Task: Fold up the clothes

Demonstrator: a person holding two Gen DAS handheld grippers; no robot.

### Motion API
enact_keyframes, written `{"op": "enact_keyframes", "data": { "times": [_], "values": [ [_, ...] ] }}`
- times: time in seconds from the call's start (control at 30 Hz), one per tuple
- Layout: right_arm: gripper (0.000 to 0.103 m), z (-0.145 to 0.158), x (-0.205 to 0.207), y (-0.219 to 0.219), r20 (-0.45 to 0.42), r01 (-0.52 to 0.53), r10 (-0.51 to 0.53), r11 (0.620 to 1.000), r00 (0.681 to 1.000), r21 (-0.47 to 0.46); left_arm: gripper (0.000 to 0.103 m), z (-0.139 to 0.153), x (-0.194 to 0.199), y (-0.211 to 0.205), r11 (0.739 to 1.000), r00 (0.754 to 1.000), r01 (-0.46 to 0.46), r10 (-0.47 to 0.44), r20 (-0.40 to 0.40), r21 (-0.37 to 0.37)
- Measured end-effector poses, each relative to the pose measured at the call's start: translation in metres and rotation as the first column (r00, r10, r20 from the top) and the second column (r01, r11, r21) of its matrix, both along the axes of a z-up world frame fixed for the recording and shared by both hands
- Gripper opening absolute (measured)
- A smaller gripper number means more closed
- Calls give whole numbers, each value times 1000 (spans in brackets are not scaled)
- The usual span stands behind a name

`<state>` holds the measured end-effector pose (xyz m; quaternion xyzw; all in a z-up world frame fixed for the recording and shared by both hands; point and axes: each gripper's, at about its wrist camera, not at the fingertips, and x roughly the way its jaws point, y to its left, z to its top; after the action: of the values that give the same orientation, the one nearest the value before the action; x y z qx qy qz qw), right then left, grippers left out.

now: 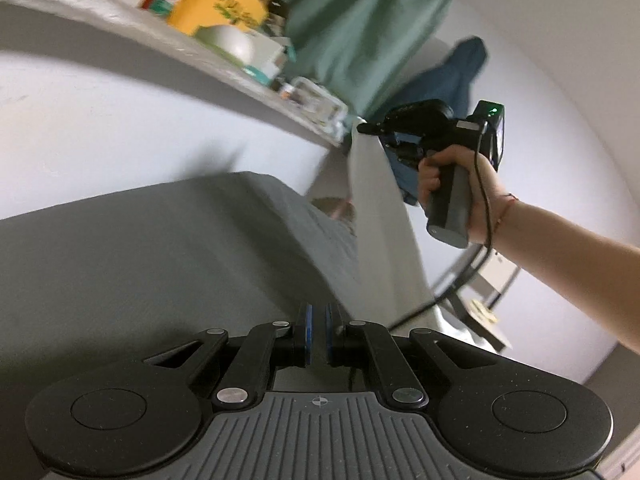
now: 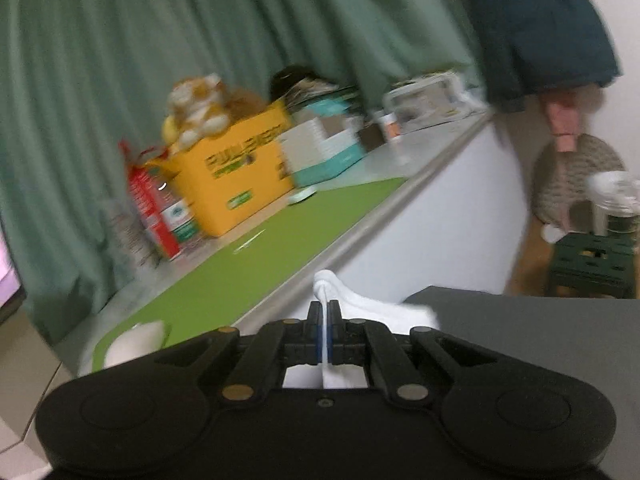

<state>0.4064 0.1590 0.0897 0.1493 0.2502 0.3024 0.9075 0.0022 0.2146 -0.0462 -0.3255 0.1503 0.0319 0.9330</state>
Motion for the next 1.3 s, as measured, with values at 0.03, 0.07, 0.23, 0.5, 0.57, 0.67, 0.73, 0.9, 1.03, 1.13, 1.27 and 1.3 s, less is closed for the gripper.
{"op": "enact_keyframes", "data": {
  "times": [0.03,0.07,0.23,0.5,0.57,0.67,0.73,0.9,1.03,1.13,1.27,1.3],
  "values": [
    [3,-8,2,16,-31,-13,13,1000,999,0,4,0,0,0,1000,1000,-12,12,-3,2],
    [3,-20,6,31,-76,-24,24,1000,997,5,4,-3,-1,5,999,999,-32,32,-8,-17],
    [3,-93,19,108,-329,-66,57,998,943,-16,4,-15,-1,27,988,992,-124,122,-29,-94],
    [47,-84,26,103,-331,-162,134,985,934,-59,4,-17,11,26,990,992,-124,121,-48,-68],
    [49,-62,25,87,-247,-176,133,971,960,-163,4,-18,12,26,989,991,-128,124,-49,-79],
    [47,-52,29,66,-213,-184,114,921,970,-343,4,-19,12,26,986,990,-134,129,-51,-96],
    [46,-57,31,59,-233,-191,107,908,967,-374,4,-20,13,26,985,990,-138,133,-52,-107],
    [42,-87,32,78,-280,-227,132,913,951,-339,4,-21,17,27,986,990,-136,131,-54,-99],
    [24,-107,41,101,-335,-249,146,924,931,-290,4,-23,16,26,987,990,-136,132,-56,-86],
    [4,-111,38,113,-288,-236,137,909,948,-343,4,-24,16,25,988,990,-136,132,-57,-76],
    [1,-87,27,111,-47,-113,103,923,994,-368,4,-25,18,24,988,989,-138,133,-58,-76],
    [1,-88,31,112,-56,-109,95,921,994,-373,4,-25,18,24,988,989,-137,133,-58,-75]
  ]
}}
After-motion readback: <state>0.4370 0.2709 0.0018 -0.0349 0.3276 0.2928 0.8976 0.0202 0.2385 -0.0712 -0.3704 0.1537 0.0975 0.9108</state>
